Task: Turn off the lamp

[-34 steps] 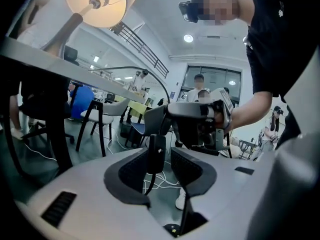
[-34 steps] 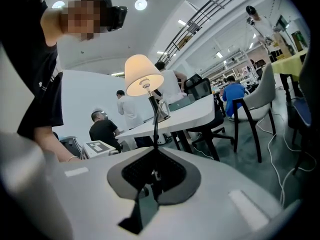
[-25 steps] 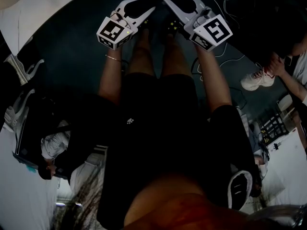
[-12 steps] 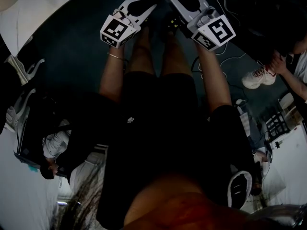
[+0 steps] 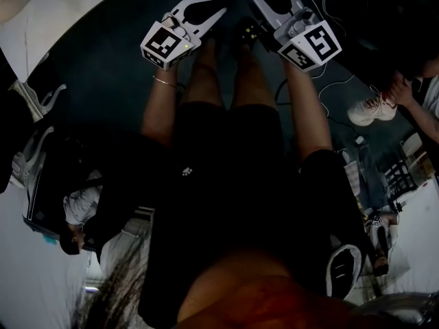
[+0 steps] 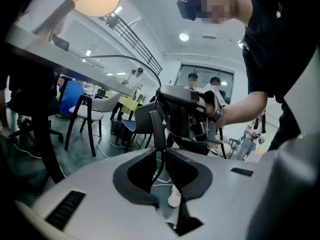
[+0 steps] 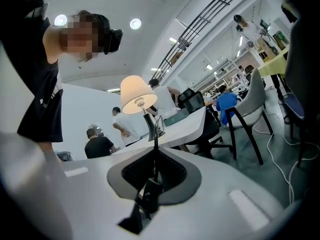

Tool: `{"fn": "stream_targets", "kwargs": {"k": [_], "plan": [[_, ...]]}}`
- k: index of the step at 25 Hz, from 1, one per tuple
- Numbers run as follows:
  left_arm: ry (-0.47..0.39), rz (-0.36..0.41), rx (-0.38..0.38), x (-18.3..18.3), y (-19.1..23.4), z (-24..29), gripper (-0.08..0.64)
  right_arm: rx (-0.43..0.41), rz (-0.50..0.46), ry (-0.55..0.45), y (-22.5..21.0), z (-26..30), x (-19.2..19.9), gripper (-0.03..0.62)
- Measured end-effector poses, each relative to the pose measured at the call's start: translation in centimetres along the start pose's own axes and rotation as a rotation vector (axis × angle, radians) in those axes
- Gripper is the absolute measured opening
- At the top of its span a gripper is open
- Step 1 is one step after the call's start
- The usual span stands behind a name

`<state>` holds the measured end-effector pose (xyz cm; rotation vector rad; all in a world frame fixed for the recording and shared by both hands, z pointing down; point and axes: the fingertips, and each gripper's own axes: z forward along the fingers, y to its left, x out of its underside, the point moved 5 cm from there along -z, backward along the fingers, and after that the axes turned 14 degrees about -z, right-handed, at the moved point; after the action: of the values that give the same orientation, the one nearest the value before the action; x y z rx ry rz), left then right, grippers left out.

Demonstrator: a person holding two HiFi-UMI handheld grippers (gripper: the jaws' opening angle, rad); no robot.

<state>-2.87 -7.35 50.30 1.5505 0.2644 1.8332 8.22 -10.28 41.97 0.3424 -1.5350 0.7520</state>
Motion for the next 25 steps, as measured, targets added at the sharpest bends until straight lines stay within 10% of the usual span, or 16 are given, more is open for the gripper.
{"fn": "stream_targets", "kwargs": {"k": [25], "plan": [[0.072,0.022,0.016,1.1,-0.5,1.5,0.008,0.008,0.179,-0.031,0.8,-0.7,0.3,0.021]]}}
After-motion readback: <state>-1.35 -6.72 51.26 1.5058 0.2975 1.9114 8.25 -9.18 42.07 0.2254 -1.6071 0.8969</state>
